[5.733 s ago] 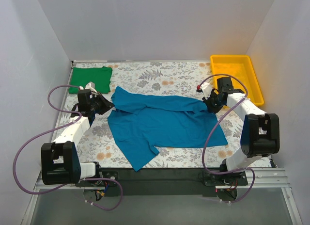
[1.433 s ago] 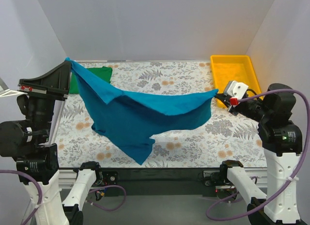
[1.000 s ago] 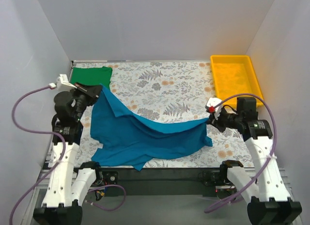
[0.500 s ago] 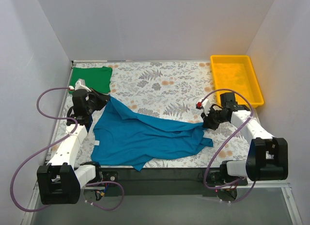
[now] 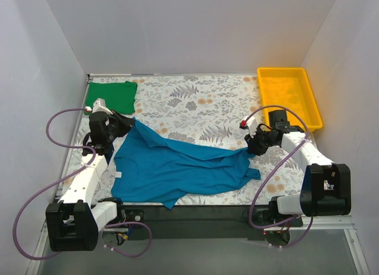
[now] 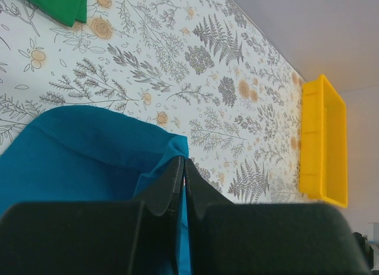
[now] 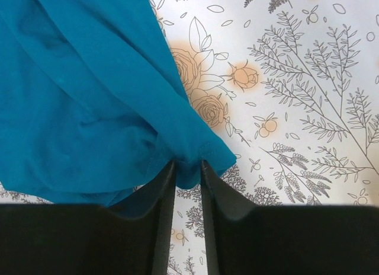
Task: Fold and stack the t-shirts
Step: Flatten the tshirt out
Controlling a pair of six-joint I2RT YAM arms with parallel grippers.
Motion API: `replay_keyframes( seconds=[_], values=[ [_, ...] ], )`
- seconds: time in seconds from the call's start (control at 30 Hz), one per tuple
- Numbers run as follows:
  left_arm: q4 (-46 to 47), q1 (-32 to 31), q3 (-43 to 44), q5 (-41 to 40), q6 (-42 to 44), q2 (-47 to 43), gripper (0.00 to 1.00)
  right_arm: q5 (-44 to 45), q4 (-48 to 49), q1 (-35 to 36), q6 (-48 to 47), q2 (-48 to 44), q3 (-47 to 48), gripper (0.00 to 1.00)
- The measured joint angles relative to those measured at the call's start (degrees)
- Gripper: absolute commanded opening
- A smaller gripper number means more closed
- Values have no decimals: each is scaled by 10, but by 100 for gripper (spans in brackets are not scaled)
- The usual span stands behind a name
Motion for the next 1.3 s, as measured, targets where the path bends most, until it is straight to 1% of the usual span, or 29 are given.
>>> replay_keyframes(
  seconds=[0.1,0.17,0.27,0.3,0.37,0.47,0.53,0.57,0.6,1.17,1.3],
  values=[
    [0,0,0,0,0,-1,0,2,5,0,3,0,1,32],
    [0,0,0,0,0,-1,0,5,7,0,6,0,1,30],
    [0,0,0,2,0,-1,0,7,7,0,10,0,1,24],
    [0,0,0,2,1,-2,0,7,7,0,10,0,1,19],
    [0,0,0,2,2,-3,0,8,7,0,11,0,3,14],
    [0,0,0,2,2,-5,0,9,7,0,13,0,7,13],
    [0,0,0,3,4,-5,0,9,7,0,13,0,12,10],
    [0,0,0,3,4,-5,0,9,7,0,14,0,14,4],
    [0,0,0,3,4,-5,0,9,7,0,13,-1,16,2],
    [-5,0,2,7,5,-10,0,3,6,0,23,-13,41,1],
    [-26,0,22,8,4,-25,0,-17,-22,0,30,-32,84,1]
  ],
)
